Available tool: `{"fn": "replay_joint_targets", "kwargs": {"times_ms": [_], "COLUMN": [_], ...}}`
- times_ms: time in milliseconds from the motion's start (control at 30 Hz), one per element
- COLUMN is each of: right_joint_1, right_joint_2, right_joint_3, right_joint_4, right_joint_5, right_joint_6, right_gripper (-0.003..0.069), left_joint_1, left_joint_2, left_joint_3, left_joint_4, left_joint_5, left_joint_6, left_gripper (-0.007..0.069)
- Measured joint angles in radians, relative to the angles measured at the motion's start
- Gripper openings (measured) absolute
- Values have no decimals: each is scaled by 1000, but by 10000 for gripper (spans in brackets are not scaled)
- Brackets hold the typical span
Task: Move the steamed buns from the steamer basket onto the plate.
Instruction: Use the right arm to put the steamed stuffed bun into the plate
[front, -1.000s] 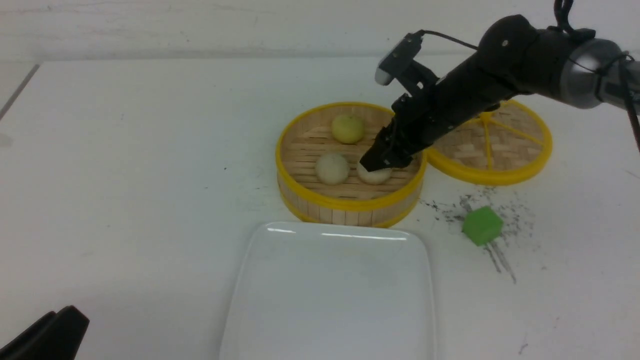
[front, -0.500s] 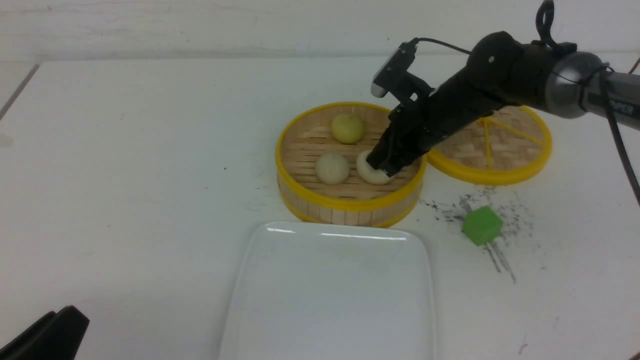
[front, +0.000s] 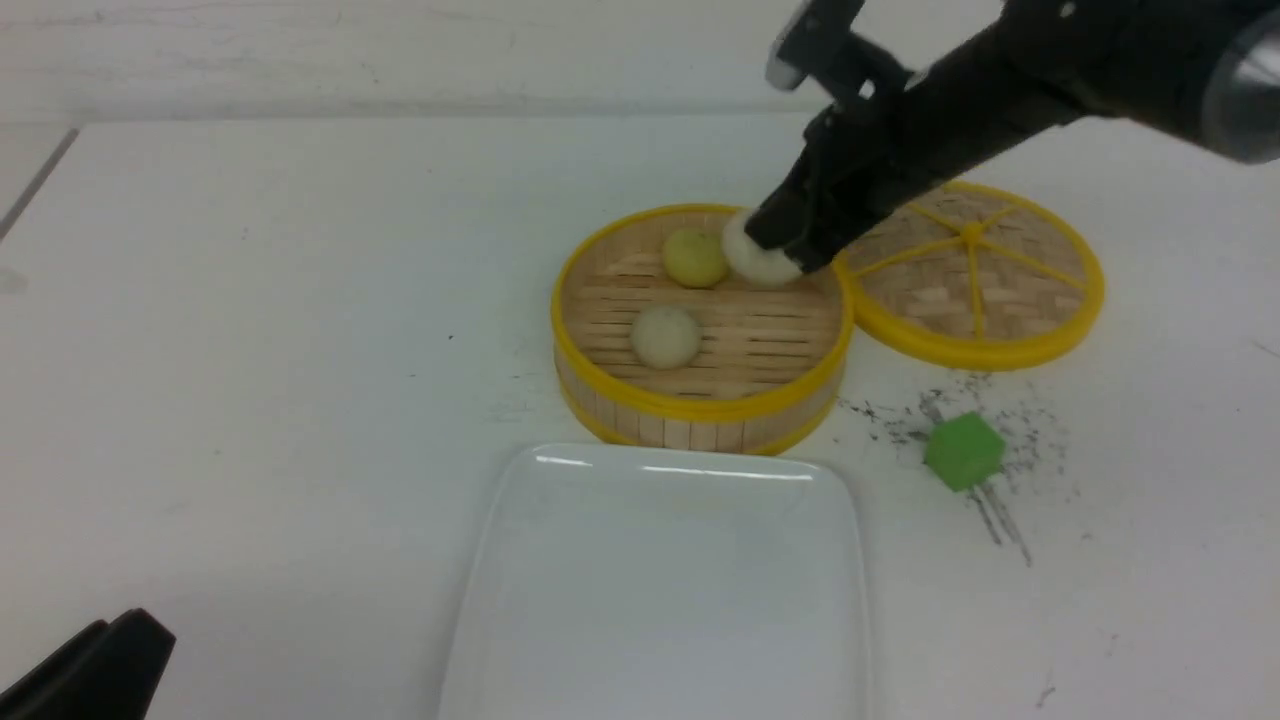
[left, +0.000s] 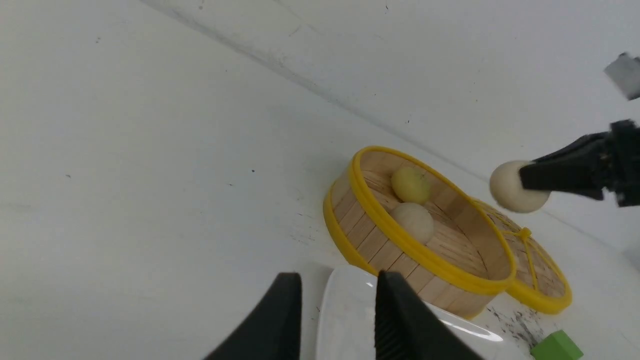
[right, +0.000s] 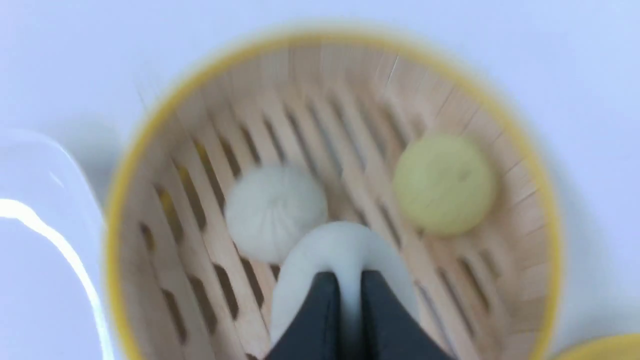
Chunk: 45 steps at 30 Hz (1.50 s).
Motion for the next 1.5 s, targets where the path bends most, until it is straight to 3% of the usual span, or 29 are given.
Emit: {"fn": "replay_joint_targets", "kwargs": {"times_ms": [367,500,733,1000,1267,1500], "right_joint_1": [28,55,137,161,173,198], "right_joint_2": [-96,-98,-126,-279,-305,-304], "right_joint_3": [5,47,304,532,584,624], "right_joint_4": [-53,-54,-56,-36,54,58], "right_joint_5": [416,422,418,317,261,230], "right_joint_6": [210,247,259,249,174,166], "right_gripper": [34,34,34,34,34,34], "left_joint_1": [0,0,0,0,0,0], "left_joint_2": [0,0,0,0,0,0], "left_joint_3": [0,0,0,0,0,0], "left_joint_4": [0,0,0,0,0,0], "left_joint_5": [0,-8,-23,-23,-23,-23], "left_joint_6": [0,0,0,0,2,2], "left_gripper": [241,241,241,241,241,241]}}
